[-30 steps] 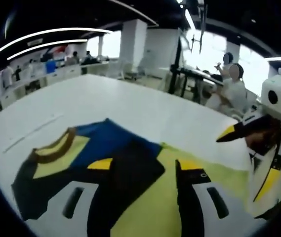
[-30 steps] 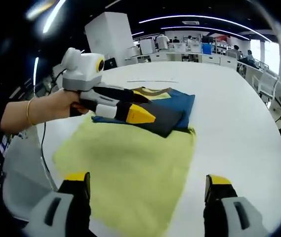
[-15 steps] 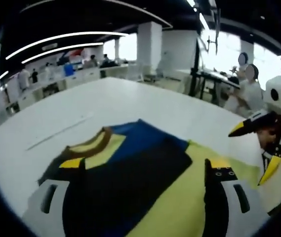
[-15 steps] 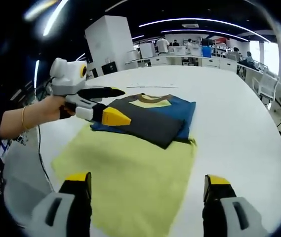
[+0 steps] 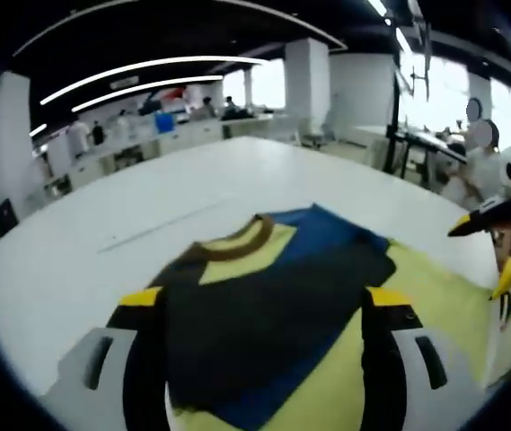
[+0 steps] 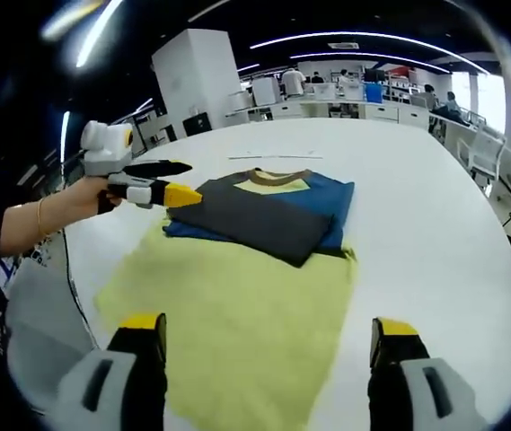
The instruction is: Fold the garment on the visible template until the final outline fits inside the template.
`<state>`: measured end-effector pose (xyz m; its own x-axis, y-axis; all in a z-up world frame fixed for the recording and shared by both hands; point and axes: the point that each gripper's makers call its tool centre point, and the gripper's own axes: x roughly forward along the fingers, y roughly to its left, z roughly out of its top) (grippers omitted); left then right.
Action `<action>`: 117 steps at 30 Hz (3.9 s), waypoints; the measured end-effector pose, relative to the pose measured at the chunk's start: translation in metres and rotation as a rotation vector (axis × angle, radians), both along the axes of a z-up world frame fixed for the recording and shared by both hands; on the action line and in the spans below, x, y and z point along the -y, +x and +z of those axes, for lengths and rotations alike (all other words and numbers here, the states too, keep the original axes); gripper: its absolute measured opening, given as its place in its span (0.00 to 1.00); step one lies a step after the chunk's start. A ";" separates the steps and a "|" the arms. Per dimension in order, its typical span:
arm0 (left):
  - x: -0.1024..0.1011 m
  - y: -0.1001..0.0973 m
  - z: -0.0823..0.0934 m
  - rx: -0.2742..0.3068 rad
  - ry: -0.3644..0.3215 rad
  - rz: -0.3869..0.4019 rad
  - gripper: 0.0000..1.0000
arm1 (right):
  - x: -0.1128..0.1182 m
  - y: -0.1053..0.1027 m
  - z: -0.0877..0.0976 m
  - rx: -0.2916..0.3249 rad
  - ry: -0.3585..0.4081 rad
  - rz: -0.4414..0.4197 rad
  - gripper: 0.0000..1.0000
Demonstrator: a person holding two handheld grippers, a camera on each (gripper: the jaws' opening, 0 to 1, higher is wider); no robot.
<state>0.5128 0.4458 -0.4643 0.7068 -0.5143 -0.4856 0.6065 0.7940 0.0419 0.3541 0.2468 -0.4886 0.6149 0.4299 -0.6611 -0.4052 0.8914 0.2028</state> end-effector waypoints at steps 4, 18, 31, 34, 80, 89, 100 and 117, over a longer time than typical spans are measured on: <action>-0.021 0.003 -0.002 -0.002 0.014 0.041 0.75 | 0.000 -0.001 -0.001 -0.003 0.003 -0.002 0.94; -0.080 0.003 -0.022 -0.028 0.036 0.150 0.42 | 0.002 -0.004 -0.004 -0.012 0.008 -0.016 0.94; -0.090 -0.008 -0.041 -0.080 -0.001 0.170 0.15 | 0.003 -0.005 -0.006 -0.018 0.011 -0.029 0.93; -0.091 -0.010 -0.048 -0.099 0.003 0.175 0.09 | 0.004 -0.006 -0.007 -0.020 0.012 -0.033 0.93; -0.124 -0.016 -0.067 -0.111 0.149 0.278 0.01 | -0.003 -0.024 -0.015 -0.065 0.034 -0.030 0.89; -0.131 -0.017 -0.067 -0.128 0.103 0.300 0.02 | -0.013 -0.027 -0.018 -0.074 0.043 -0.013 0.89; -0.133 -0.025 -0.064 -0.138 0.109 0.283 0.20 | -0.019 -0.027 -0.018 -0.074 0.043 0.002 0.89; -0.130 -0.061 -0.030 -0.105 0.076 0.126 0.65 | -0.028 -0.025 -0.014 -0.062 0.028 0.055 0.89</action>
<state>0.4521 0.5762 -0.4940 0.7067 -0.3842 -0.5941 0.5067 0.8609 0.0460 0.3287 0.2744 -0.5028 0.5485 0.4805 -0.6843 -0.4391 0.8620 0.2533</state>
